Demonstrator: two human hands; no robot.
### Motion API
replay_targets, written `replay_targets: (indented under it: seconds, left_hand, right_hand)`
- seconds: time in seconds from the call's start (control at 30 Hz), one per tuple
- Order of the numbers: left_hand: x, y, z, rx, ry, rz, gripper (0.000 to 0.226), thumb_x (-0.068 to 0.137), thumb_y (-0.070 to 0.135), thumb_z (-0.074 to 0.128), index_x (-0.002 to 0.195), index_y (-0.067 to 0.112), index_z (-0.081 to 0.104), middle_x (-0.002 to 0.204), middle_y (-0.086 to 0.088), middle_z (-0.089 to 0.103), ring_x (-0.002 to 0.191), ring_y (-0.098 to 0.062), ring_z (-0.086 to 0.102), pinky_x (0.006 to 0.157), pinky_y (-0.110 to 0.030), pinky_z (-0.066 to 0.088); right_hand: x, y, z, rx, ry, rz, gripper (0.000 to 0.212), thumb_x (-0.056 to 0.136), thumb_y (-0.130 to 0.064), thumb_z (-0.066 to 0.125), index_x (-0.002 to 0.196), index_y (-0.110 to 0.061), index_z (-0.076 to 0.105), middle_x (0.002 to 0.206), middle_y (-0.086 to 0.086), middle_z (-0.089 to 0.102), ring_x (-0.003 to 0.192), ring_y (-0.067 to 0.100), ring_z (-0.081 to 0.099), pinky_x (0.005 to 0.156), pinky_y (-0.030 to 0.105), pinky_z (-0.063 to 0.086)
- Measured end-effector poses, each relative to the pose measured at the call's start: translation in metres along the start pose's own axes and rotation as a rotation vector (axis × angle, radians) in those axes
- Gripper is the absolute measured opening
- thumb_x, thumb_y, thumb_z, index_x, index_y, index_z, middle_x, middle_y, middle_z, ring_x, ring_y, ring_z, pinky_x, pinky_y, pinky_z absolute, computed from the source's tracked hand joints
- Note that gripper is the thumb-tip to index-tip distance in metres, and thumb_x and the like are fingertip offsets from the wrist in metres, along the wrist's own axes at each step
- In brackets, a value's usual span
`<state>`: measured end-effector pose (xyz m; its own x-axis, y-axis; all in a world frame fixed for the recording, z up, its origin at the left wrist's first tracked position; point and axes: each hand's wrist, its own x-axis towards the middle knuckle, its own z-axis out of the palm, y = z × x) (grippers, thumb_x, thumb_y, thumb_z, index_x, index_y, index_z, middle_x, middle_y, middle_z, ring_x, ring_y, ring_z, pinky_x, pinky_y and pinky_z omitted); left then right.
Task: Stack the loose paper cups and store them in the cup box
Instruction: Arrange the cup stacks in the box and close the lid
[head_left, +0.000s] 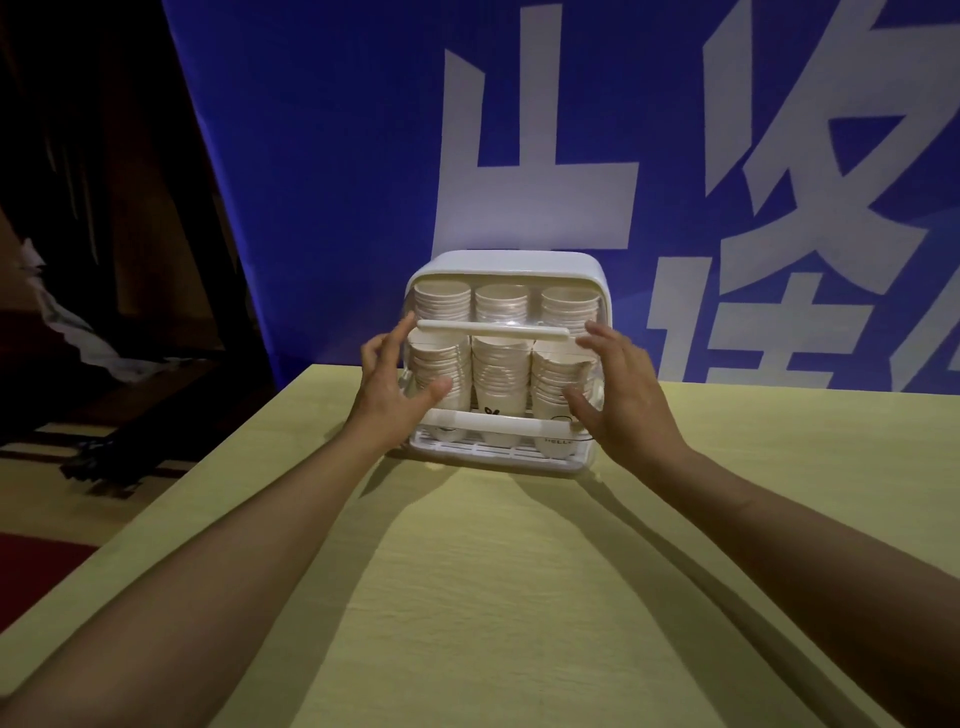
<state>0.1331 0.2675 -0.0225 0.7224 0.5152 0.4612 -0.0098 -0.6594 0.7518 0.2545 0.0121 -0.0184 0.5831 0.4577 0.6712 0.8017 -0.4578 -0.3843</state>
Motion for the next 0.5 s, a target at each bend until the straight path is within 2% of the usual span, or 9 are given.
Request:
replay_targets:
  seconds: [0.07, 0.17, 0.33, 0.43, 0.5]
  left_hand:
    - [0.002, 0.004, 0.001, -0.033, 0.04, -0.031, 0.07, 0.094, 0.034, 0.069, 0.151, 0.043, 0.031, 0.138, 0.009, 0.024, 0.124, -0.013, 0.04, 0.1, -0.03, 0.04]
    - [0.006, 0.01, 0.005, -0.063, 0.113, -0.068, 0.054, 0.096, 0.036, 0.064, 0.146, 0.04, 0.042, 0.133, 0.01, 0.026, 0.121, -0.015, 0.046, 0.094, -0.029, 0.043]
    - [0.008, 0.015, 0.013, -0.087, 0.176, -0.098, 0.048, 0.096, 0.032, 0.066, 0.139, 0.039, 0.046, 0.133, 0.006, 0.029, 0.119, -0.018, 0.049, 0.091, -0.028, 0.043]
    - [0.007, 0.015, 0.013, -0.066, 0.2, -0.098, 0.046, 0.095, 0.03, 0.067, 0.137, 0.038, 0.048, 0.13, 0.007, 0.031, 0.114, -0.015, 0.049, 0.083, -0.024, 0.042]
    - [0.004, 0.013, 0.012, -0.046, 0.205, -0.073, 0.045, 0.095, 0.029, 0.068, 0.135, 0.037, 0.048, 0.128, 0.008, 0.031, 0.111, -0.014, 0.049, 0.077, -0.017, 0.04]
  right_hand:
    - [0.008, -0.006, -0.002, -0.02, 0.026, 0.018, 0.069, 0.09, -0.04, 0.068, 0.149, -0.033, 0.032, 0.148, 0.001, 0.039, 0.13, 0.02, 0.036, 0.108, 0.036, 0.038]
    - [0.025, -0.017, -0.003, -0.12, 0.006, 0.015, 0.056, 0.092, -0.049, 0.061, 0.144, -0.037, 0.042, 0.138, 0.001, 0.04, 0.124, 0.021, 0.035, 0.104, 0.04, 0.043]
    - [0.044, -0.032, -0.009, -0.025, 0.039, 0.101, 0.029, 0.096, -0.041, 0.058, 0.122, -0.029, 0.064, 0.131, -0.003, 0.047, 0.122, 0.018, 0.036, 0.094, 0.028, 0.037]
    - [0.039, -0.03, -0.009, -0.014, 0.023, 0.087, 0.029, 0.096, -0.042, 0.058, 0.12, -0.028, 0.065, 0.129, -0.005, 0.049, 0.12, 0.017, 0.036, 0.091, 0.025, 0.033]
    - [0.033, -0.027, -0.009, -0.008, 0.023, 0.078, 0.031, 0.095, -0.043, 0.058, 0.121, -0.028, 0.065, 0.129, -0.005, 0.049, 0.12, 0.015, 0.036, 0.092, 0.025, 0.032]
